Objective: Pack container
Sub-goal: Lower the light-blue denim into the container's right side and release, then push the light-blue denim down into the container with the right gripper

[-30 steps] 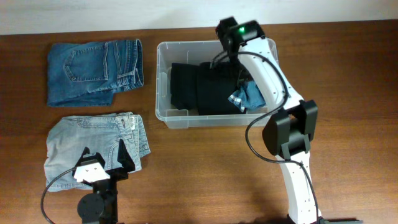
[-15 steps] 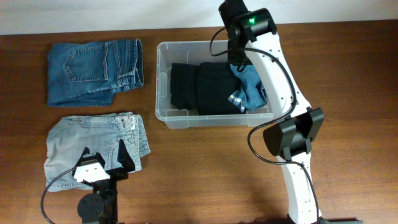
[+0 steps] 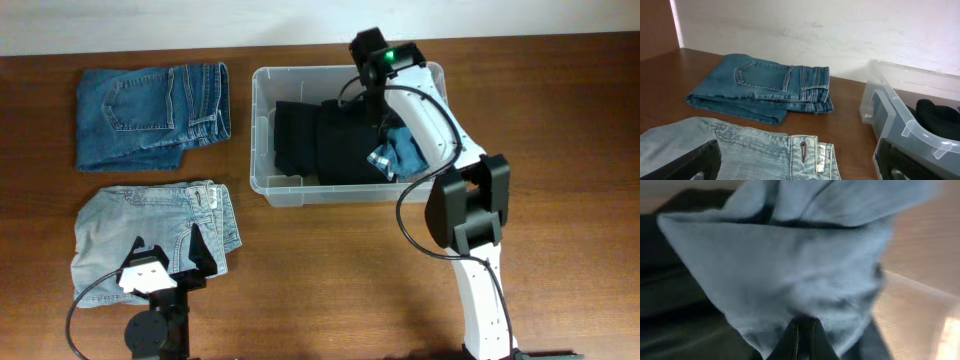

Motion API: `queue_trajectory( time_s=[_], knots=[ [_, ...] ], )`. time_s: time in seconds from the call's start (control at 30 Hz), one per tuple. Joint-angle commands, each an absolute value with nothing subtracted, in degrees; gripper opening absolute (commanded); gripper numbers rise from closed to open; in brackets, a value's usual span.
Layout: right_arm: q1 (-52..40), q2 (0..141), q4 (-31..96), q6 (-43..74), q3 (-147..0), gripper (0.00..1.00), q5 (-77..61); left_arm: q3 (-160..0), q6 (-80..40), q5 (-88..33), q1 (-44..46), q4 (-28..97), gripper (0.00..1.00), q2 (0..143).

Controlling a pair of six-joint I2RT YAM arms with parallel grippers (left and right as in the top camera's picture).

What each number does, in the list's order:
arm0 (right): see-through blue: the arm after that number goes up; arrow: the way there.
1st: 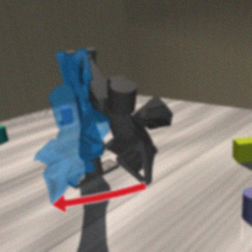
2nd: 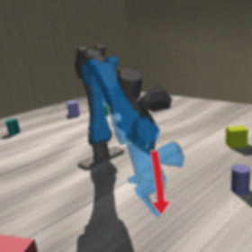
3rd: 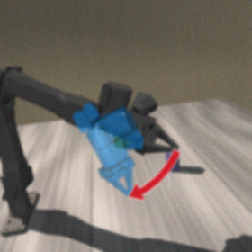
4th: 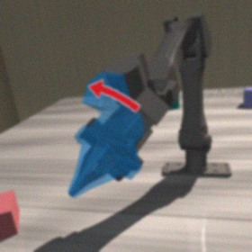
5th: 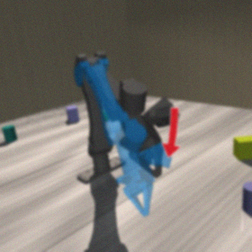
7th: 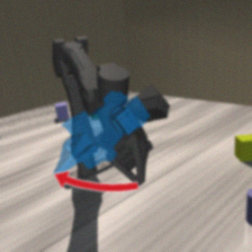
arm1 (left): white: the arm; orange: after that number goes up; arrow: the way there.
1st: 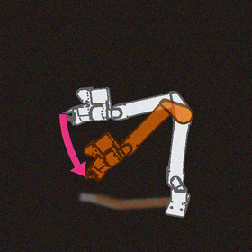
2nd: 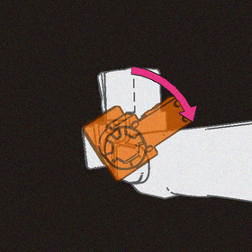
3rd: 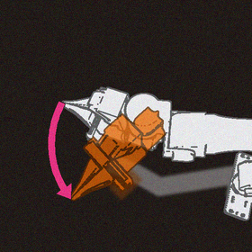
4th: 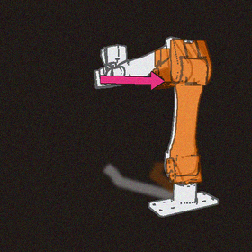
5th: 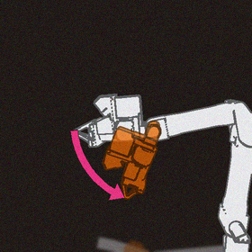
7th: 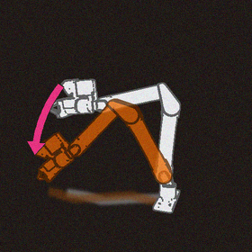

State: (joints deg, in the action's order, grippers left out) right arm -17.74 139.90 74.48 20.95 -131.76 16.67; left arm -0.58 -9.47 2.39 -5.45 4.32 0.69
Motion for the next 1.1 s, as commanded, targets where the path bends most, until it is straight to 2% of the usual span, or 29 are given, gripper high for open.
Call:
queue_trajectory(
  time_s=[0.0,0.13,0.3,0.67,1.07],
  knots=[
    [-17.2,140.6,71.4,21.3,-127.0,0.04,8.6,-0.5,-9.0,2.8,-5.8,4.6,0.99,0.4],
    [-17.3,140.6,67.2,21.3,-123.3,0.04,1.7,-0.5,-9.0,2.8,-5.8,4.6,1.0,0.4],
    [-17.1,140.2,67.3,21.3,-123.7,0.04,2.6,-0.5,-9.0,2.8,-5.8,4.6,0.99,0.4],
    [-14.1,136.3,71.6,21.3,-136.2,0.04,5.2,-0.5,-9.0,2.8,-5.8,4.6,0.99,0.4],
    [-12.2,137.4,61.2,21.3,-131.5,0.04,5.2,-0.5,-9.0,2.8,-5.8,4.6,0.99,0.4]
  ],
)
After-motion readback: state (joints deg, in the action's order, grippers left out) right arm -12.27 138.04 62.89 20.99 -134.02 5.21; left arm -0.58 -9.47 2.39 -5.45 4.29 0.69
